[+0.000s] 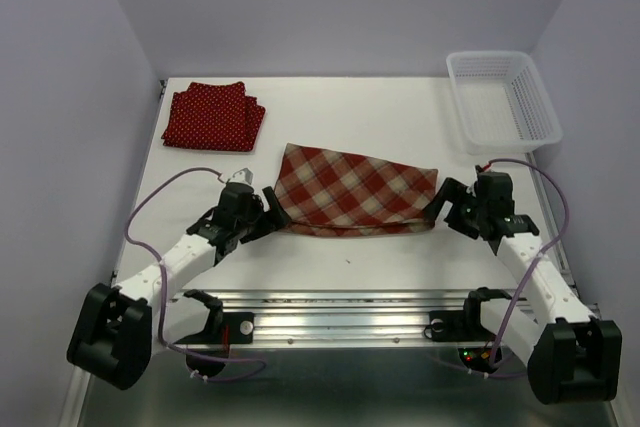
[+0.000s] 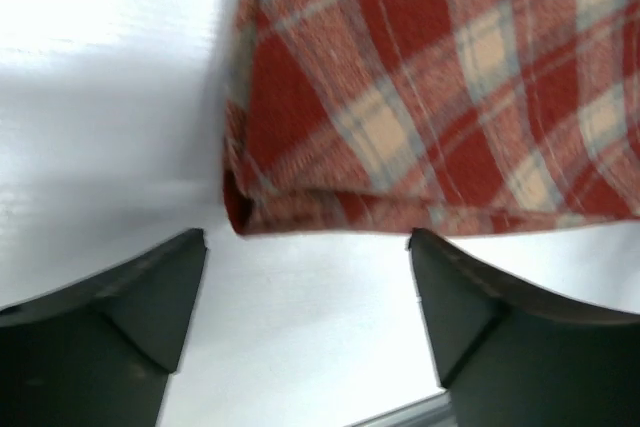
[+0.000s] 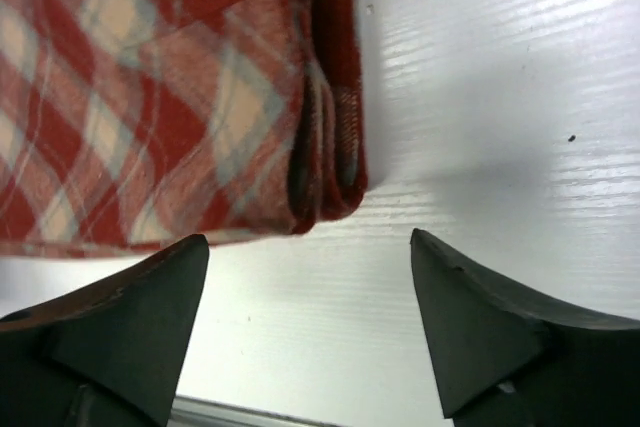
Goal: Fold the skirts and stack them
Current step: Fold the skirt
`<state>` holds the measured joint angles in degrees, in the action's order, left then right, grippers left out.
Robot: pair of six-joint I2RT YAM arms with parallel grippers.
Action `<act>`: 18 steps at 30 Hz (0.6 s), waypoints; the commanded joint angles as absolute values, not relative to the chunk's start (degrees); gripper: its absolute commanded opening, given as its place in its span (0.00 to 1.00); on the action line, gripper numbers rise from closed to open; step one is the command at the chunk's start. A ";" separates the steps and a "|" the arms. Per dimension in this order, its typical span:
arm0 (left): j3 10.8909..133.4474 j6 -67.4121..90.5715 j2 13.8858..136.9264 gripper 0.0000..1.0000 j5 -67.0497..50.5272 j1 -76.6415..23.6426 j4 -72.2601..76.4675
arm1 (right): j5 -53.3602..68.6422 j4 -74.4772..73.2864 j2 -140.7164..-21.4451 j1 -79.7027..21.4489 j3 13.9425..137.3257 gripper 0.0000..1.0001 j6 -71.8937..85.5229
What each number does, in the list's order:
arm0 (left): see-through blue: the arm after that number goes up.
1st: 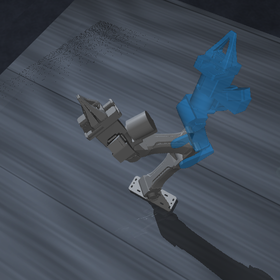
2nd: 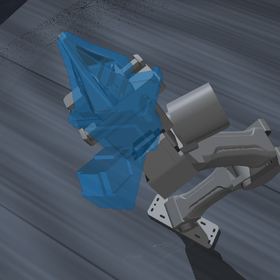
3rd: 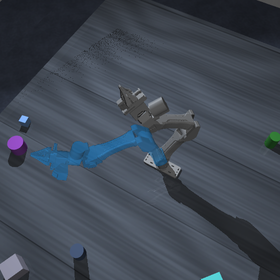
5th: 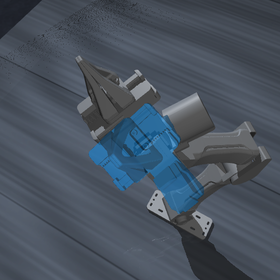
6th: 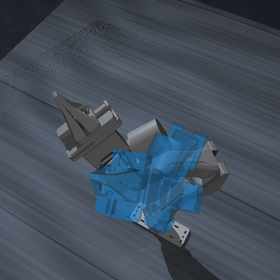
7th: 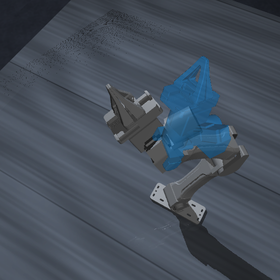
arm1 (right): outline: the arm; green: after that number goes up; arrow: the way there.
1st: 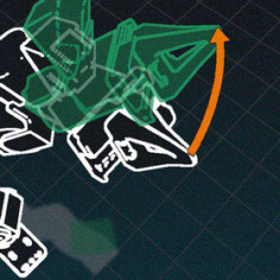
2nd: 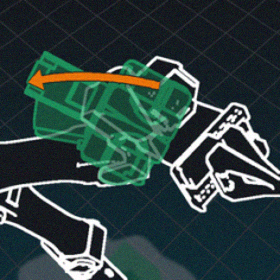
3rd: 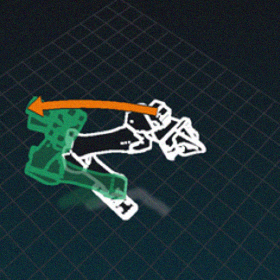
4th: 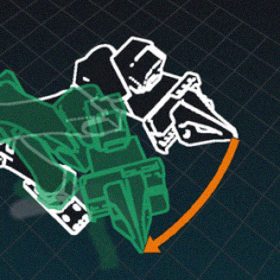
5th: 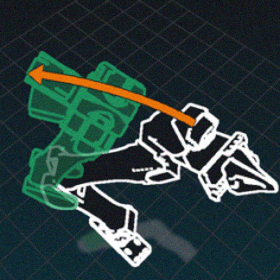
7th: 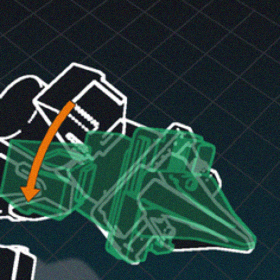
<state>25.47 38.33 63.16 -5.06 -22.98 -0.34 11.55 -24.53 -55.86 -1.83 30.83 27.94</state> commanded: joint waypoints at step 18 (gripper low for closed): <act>42.90 38.58 70.74 0.99 -9.13 -29.44 -0.62 | 35.42 -6.24 -61.95 -5.36 35.60 1.00 33.92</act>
<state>42.78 39.64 66.92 -5.37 -28.27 -3.62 32.62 -13.72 -58.30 -3.92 36.99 32.14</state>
